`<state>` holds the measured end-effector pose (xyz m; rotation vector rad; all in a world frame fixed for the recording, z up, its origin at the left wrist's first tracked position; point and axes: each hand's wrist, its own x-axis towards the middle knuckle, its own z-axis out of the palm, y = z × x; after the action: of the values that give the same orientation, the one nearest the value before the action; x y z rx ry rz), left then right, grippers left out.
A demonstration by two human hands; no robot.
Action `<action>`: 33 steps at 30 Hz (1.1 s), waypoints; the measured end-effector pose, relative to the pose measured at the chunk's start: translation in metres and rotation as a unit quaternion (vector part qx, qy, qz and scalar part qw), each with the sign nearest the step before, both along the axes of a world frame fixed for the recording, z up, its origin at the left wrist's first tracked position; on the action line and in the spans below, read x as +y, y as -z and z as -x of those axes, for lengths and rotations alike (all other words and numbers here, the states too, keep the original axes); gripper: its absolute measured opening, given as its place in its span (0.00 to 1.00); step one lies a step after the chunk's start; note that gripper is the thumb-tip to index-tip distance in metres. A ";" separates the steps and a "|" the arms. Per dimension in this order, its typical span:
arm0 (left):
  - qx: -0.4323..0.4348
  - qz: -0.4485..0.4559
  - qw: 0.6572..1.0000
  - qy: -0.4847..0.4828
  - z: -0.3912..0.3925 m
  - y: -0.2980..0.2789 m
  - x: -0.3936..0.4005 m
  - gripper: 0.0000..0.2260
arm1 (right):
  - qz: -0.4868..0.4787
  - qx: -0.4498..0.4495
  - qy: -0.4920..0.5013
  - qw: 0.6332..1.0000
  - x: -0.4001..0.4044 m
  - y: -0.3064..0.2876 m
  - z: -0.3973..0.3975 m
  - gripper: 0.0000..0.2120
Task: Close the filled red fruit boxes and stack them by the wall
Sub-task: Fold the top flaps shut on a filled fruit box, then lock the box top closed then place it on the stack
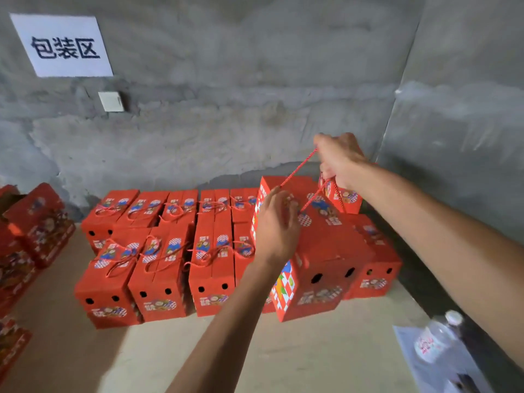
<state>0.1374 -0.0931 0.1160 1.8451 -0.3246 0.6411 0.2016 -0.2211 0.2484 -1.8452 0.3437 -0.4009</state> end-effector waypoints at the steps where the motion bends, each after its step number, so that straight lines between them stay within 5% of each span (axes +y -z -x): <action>1: -0.016 0.021 1.000 0.003 -0.013 -0.006 -0.016 0.10 | 0.003 -0.009 0.002 1.000 -0.012 -0.009 -0.011 0.08; 8: -0.001 0.071 0.996 0.046 -0.107 -0.010 -0.145 0.13 | 0.015 -0.024 0.014 1.000 -0.116 -0.025 -0.098 0.08; 15: 0.066 0.000 0.993 0.102 -0.177 0.033 -0.253 0.16 | 0.024 0.005 0.013 1.000 -0.224 0.026 -0.171 0.13; 19: 0.093 -0.093 0.983 0.132 -0.196 0.066 -0.288 0.18 | 0.068 0.008 0.018 0.997 -0.258 0.073 -0.200 0.15; 26: 0.131 -0.087 0.978 0.138 -0.238 0.073 -0.303 0.15 | 0.000 0.019 0.004 1.000 -0.288 0.093 -0.239 0.15; 29: 0.119 -0.085 0.979 0.141 -0.236 0.077 -0.302 0.15 | 0.199 0.030 -0.027 0.979 -0.295 0.092 -0.232 0.18; 33: 0.103 -0.056 0.984 0.135 -0.226 0.067 -0.291 0.17 | 0.567 0.035 0.024 0.823 -0.287 0.091 -0.200 0.18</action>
<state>0.3638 -0.3846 0.0487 1.9128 -0.4707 0.2468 0.4021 -0.5081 0.1578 -3.0320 0.1946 -0.6535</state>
